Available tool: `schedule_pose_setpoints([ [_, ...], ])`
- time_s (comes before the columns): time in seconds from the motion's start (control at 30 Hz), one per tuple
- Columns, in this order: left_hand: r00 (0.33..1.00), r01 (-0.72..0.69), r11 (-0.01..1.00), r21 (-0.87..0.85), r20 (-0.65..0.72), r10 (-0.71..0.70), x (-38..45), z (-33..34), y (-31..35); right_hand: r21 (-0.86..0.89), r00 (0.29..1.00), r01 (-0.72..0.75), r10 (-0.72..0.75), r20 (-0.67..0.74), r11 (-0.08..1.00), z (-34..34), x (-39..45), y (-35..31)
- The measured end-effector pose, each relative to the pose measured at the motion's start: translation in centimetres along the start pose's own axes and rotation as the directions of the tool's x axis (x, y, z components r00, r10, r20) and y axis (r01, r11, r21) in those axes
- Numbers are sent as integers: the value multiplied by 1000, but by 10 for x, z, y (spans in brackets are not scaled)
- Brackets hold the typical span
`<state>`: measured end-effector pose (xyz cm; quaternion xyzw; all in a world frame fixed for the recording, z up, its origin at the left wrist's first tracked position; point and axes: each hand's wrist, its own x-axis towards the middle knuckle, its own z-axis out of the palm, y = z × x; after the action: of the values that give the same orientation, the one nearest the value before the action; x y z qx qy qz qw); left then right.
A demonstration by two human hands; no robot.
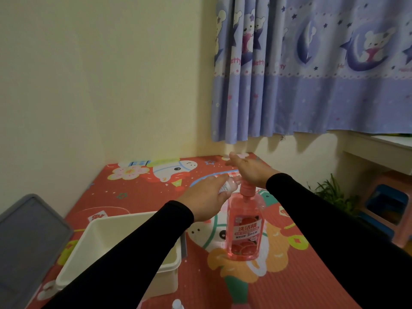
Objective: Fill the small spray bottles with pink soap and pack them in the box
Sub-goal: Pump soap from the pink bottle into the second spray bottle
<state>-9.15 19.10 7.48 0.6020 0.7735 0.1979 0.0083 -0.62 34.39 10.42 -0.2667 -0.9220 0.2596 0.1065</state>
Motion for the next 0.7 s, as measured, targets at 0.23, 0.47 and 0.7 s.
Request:
schedule_pose_setpoints([
  [0.23, 999, 3, 999, -41, -33, -4, 5, -8, 1, 44, 998, -2, 5, -68, 999, -13, 9, -1],
  [0.47, 1000, 17, 1000, -14, 3, -17, 1, 2, -1, 79, 999, 46, -44, -24, 996, 1, 5, 4],
  [0.7, 1000, 12, 999, -47, -15, -13, 1, -6, 2, 111, 1000, 31, -31, -1, 993, -8, 7, 1],
])
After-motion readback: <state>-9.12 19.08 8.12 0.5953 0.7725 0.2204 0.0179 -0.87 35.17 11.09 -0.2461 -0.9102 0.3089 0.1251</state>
